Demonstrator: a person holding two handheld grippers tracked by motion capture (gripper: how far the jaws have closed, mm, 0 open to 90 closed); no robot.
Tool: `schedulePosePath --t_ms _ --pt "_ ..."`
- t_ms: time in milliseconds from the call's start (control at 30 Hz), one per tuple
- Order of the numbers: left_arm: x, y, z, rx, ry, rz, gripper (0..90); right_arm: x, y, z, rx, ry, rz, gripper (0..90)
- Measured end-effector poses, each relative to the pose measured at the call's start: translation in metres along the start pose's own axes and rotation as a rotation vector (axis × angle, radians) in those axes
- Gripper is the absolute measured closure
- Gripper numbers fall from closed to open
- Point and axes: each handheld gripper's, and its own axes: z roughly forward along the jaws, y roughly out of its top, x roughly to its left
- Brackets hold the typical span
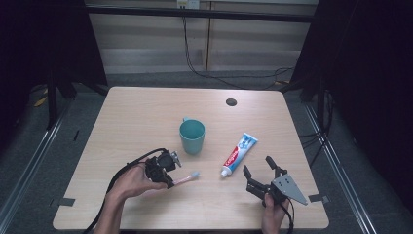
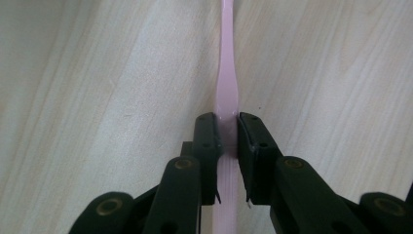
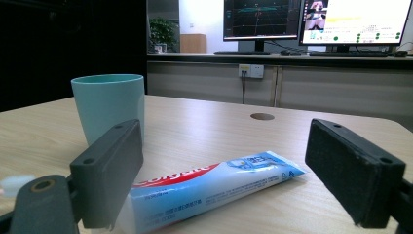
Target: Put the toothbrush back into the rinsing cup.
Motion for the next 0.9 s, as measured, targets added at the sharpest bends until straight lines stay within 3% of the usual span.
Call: schedulePosePath --t_ms 100,300,633,900 --pt "0.000 -0.001 -0.004 -0.030 -0.002 -0.022 78.8 0.000 0.000 0.000 0.000 0.000 0.000 13.2" --pt "0.001 -0.003 -0.012 -0.078 -0.017 -0.026 78.8 0.000 0.000 0.000 0.000 0.000 -0.001 13.2" --pt "-0.001 -0.009 -0.024 -0.202 -0.037 -0.028 78.8 0.000 0.000 0.000 0.000 0.000 -0.001 13.2" --pt "-0.002 -0.013 -0.029 -0.286 -0.013 -0.064 78.8 0.000 0.000 0.000 0.000 -0.001 -0.001 13.2"
